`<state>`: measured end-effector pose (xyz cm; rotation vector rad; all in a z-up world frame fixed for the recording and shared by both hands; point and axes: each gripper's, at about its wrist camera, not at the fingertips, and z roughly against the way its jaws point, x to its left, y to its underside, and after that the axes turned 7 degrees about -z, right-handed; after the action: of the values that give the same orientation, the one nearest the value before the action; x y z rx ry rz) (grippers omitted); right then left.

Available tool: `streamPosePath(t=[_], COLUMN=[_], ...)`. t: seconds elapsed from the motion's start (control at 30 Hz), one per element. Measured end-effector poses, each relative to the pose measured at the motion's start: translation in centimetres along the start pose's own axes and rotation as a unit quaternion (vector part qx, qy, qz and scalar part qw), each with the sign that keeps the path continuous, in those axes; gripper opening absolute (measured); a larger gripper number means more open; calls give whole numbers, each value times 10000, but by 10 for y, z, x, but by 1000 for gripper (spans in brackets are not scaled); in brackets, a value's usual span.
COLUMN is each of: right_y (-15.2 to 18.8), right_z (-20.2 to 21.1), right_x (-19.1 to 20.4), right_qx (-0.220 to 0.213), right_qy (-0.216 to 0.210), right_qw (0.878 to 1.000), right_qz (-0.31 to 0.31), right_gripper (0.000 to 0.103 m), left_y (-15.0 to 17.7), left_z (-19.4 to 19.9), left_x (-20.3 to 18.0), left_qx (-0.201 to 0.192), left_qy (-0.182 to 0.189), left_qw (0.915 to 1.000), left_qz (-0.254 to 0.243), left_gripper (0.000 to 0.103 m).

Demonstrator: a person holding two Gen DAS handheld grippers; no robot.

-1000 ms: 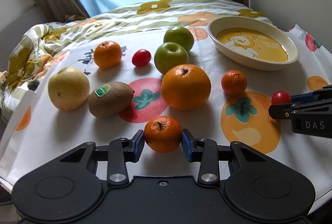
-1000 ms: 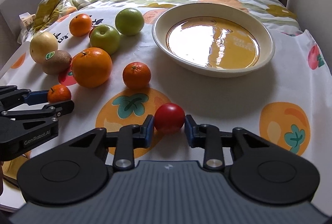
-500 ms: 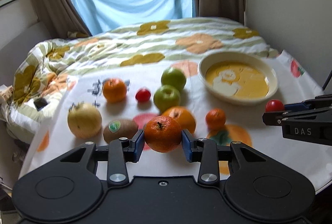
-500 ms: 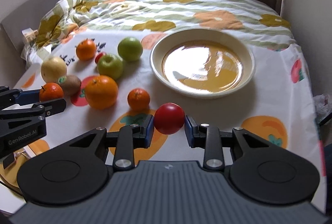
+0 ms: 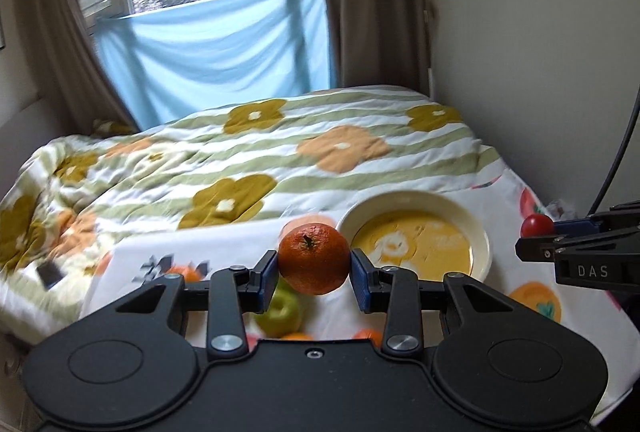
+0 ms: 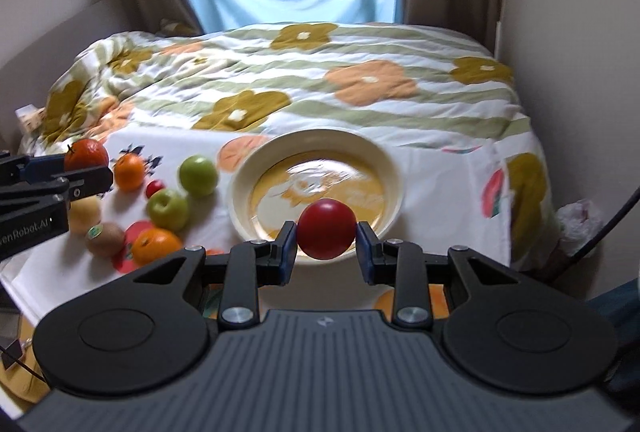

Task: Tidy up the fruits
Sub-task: 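Carry both fruits to the duck bowl and release them inside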

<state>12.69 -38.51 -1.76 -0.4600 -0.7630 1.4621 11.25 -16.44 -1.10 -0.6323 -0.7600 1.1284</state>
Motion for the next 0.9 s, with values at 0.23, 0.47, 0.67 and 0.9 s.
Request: streamPosePath(t=[0.23, 0.47, 0.67, 0.9], right_y=[-24, -41, -51, -54], right_z=[-22, -59, -88, -110], right_x=[-19, -36, -49, -65], right_qx=[-1, 138, 268, 413], right_qy=[274, 499, 659, 807], right_qw=[9995, 9970, 9941, 9900], right_qz=[-182, -574, -820, -1080], right_gripper=[46, 46, 46, 46], left_y=[-31, -52, -57, -52], left_z=[-50, -122, -185, -230], left_x=[-13, -31, -51, -64], left_qx=[39, 325, 686, 1065], left_qy=[474, 889, 1203, 1367], left_qw=[9982, 9926, 9847, 9761], left_qz=[-362, -762, -1056, -1312], left_gripper=[42, 42, 42, 42])
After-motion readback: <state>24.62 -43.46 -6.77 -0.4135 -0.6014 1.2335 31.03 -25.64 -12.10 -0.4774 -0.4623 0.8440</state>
